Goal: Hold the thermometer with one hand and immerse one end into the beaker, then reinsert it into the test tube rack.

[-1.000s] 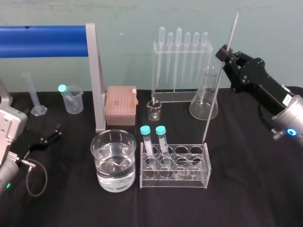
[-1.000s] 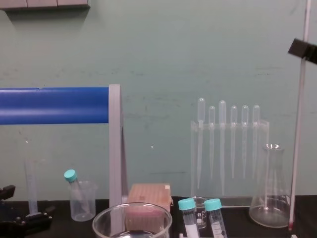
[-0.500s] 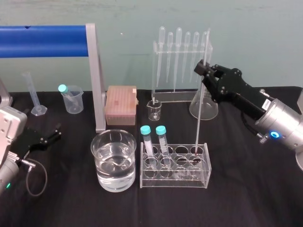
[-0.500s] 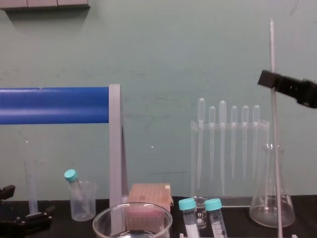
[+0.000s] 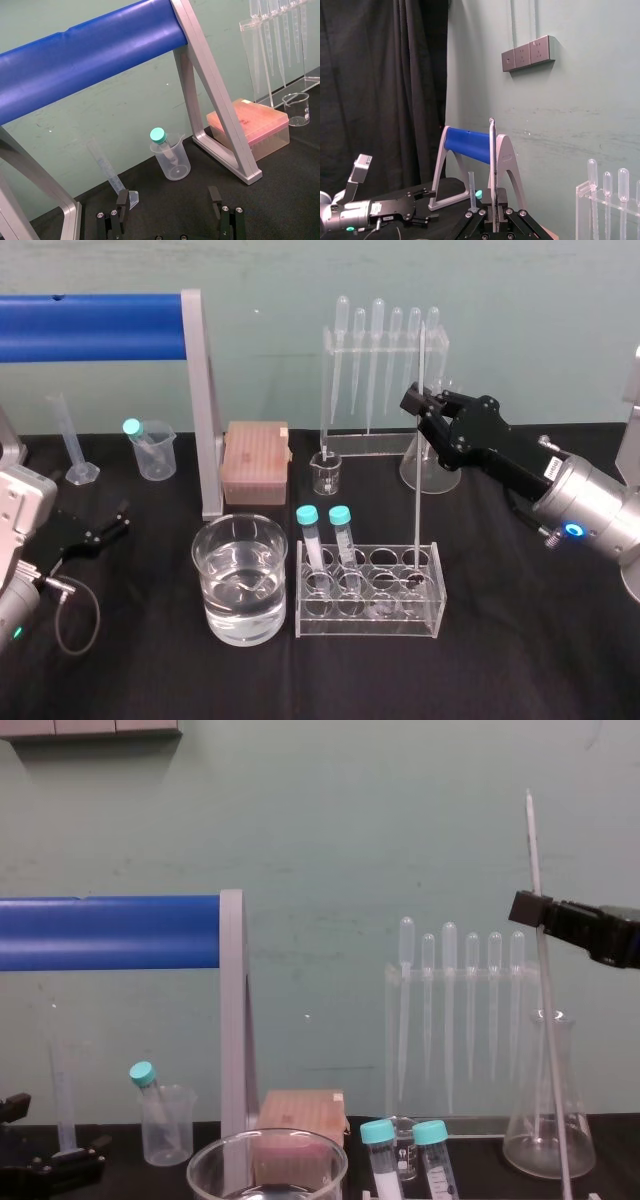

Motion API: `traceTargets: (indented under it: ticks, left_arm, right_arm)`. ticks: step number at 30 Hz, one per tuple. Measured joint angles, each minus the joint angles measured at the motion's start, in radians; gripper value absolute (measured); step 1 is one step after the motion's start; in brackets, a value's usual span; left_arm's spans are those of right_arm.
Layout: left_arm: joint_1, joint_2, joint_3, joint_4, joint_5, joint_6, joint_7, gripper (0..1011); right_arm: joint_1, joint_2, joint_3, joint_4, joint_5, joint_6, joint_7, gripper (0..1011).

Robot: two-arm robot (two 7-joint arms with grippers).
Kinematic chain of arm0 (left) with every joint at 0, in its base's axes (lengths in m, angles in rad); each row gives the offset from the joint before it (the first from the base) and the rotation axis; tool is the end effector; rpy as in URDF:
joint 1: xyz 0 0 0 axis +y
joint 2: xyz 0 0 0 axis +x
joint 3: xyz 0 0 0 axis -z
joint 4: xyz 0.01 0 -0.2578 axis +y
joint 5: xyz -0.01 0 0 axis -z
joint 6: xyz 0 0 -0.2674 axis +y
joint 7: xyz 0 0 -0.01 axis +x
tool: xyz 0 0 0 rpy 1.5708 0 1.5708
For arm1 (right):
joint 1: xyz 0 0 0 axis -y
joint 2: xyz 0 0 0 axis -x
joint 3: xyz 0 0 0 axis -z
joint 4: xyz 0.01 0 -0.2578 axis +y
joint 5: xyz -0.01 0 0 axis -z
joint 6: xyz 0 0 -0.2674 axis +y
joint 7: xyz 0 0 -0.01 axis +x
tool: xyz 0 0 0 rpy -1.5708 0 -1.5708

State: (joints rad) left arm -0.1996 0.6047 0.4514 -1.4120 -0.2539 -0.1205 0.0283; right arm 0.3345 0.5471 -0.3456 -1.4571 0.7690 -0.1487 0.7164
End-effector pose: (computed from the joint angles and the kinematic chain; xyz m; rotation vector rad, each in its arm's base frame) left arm 0.3137 0.0753 -0.2684 0.3044 -0.2851 1.2480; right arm 0.3530 -0.0736 -0.1994 0.2411 -0.0900 -0.6280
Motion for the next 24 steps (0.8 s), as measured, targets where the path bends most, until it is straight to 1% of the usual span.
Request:
traceTargets:
  ticks: [3,9,24]
  left_arm:
    - [0.0,0.0,0.0,0.0,0.0,0.0,0.0,1008]
    - [0.0,0.0,0.0,0.0,0.0,0.0,0.0,1008]
    - [0.0,0.0,0.0,0.0,0.0,0.0,0.0,1008]
  right_arm:
    - [0.007,-0.012,-0.004,0.03,0.002,-0.025,0.025,56]
    - [0.015,-0.025,-0.009,0.072,0.006,-0.049,0.055,56]
    - [0.026,-0.035,-0.026,0.131,0.016,-0.041,0.091,56]
